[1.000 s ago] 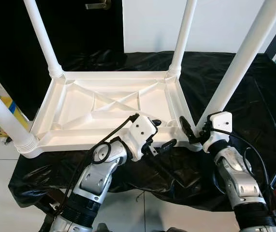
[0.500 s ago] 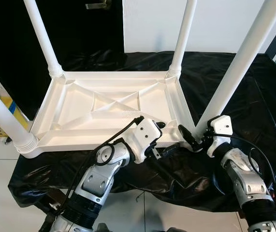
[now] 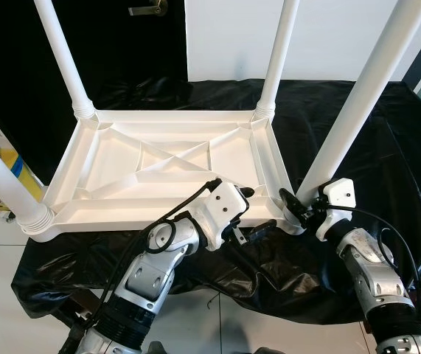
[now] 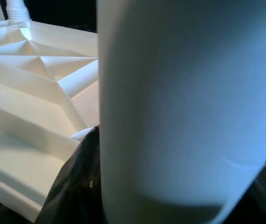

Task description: Building children table

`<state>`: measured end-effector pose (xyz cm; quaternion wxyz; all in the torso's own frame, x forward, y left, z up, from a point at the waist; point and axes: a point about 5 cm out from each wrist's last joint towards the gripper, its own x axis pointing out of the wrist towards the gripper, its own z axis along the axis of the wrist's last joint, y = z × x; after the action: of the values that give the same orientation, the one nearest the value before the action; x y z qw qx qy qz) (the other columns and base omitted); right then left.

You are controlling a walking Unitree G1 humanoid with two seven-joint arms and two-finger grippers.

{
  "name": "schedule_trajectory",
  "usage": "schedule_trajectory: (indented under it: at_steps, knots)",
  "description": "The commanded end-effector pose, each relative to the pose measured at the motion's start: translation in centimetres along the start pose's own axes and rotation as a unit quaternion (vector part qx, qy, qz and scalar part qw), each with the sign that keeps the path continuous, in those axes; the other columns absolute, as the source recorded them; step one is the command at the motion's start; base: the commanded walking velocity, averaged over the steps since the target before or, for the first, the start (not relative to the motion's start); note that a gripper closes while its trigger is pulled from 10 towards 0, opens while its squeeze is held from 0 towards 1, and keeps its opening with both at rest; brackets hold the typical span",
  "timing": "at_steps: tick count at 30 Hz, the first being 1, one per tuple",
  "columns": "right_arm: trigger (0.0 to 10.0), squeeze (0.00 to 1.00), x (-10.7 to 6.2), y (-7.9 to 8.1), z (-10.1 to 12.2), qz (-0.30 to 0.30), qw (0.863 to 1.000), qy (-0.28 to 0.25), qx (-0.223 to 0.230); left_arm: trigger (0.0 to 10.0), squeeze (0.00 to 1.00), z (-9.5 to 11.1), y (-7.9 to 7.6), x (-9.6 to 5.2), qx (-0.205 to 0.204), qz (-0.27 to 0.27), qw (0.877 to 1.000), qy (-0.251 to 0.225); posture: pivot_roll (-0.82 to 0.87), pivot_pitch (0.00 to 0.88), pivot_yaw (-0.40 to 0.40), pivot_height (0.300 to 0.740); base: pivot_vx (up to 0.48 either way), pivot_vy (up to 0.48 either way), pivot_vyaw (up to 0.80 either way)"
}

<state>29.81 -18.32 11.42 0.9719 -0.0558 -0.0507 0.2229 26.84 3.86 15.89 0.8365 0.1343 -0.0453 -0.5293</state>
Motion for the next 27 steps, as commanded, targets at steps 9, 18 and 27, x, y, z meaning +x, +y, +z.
schedule_trajectory:
  at_steps: [9,18,27]
  knots:
    - [10.0,0.00,0.24,1.28,-1.33,-0.059,0.998,0.036,0.001,10.0,0.00,0.08,0.04,-0.03,0.003,0.006,1.000,-0.002,0.03,0.035,-0.058,0.740,0.000,0.000,0.00]
    - [10.0,0.00,-0.03,1.08,-1.60,-0.180,0.982,0.050,-0.003,10.0,0.00,-0.17,-0.06,-0.28,0.001,0.013,1.000,0.001,0.03,0.036,-0.068,0.740,0.000,0.000,0.00]
    - [10.0,0.00,-0.43,1.31,-1.66,-0.275,0.960,0.055,0.007,10.0,0.00,-0.33,-0.08,-0.28,0.002,0.013,1.000,0.005,0.03,0.030,-0.069,0.740,0.000,0.000,0.00]
